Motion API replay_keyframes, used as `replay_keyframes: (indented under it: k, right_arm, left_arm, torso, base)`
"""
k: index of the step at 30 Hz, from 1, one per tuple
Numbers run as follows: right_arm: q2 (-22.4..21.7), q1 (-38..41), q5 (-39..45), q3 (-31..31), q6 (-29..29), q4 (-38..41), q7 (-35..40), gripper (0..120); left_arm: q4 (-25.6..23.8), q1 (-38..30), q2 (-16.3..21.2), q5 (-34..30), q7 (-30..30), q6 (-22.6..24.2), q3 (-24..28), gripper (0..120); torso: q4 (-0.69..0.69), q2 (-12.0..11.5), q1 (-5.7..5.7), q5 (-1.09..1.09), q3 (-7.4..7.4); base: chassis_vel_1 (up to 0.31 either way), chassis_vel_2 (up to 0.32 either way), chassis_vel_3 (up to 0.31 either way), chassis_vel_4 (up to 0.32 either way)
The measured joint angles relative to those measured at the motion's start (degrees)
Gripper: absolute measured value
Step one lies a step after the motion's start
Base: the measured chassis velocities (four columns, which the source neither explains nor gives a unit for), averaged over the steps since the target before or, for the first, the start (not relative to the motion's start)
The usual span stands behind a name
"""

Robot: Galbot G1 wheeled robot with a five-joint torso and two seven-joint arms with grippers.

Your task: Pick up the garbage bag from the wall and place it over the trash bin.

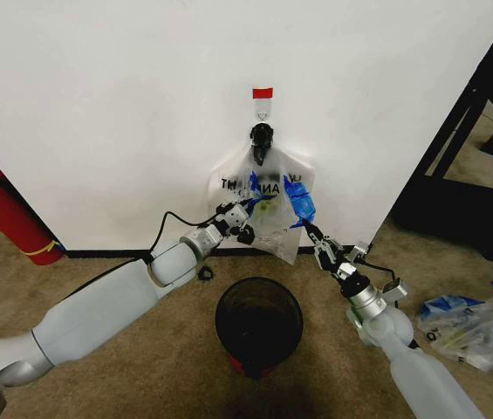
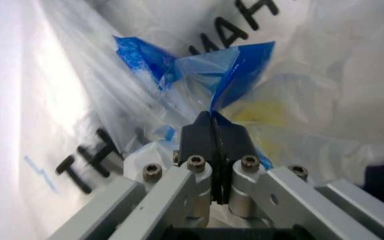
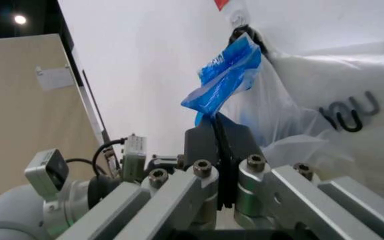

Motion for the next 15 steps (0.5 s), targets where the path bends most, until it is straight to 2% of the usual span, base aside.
replay_keyframes:
  k: [6,11,12,15]
  right_arm:
    - [-0.1,-0.6,0.0,0.9,0.4,-0.6,0.7,0]
    - [-0.4,-2.1,-0.1,2.4,1.0,-1.1,0.8,0]
    - [-0.4,-2.1,-0.1,2.4,1.0,-1.1,0.8,0]
    - [-1.0,-4.9,-1.5,3.8,1.3,-0.8,0.7,0]
  left_arm:
    - [-3.2,4.1,0.3,-5.8,-2.7,0.4,-4.7,0]
    - [-8.8,11.1,0.8,-12.7,-5.1,0.1,-13.8,0]
    - [-8.8,11.1,0.8,-12.7,-5.1,0.1,-13.8,0]
    - [-13.9,17.3,0.6,-15.9,-5.5,0.1,-20.2,0]
  torso:
    - [-0.01,0.0,0.00,0.00,0.00]
    - [0.00,0.0,0.00,0.00,-0.01]
    - [0.00,0.0,0.00,0.00,-0.01]
    - [0.01,0.0,-0.01,0.00,-0.01]
  base:
    - [0.000,0.000,0.000,0.000]
    - [0.000,0.000,0.000,0.000]
    - [0.000,0.000,0.000,0.000]
    - [0.000,0.000,0.000,0.000]
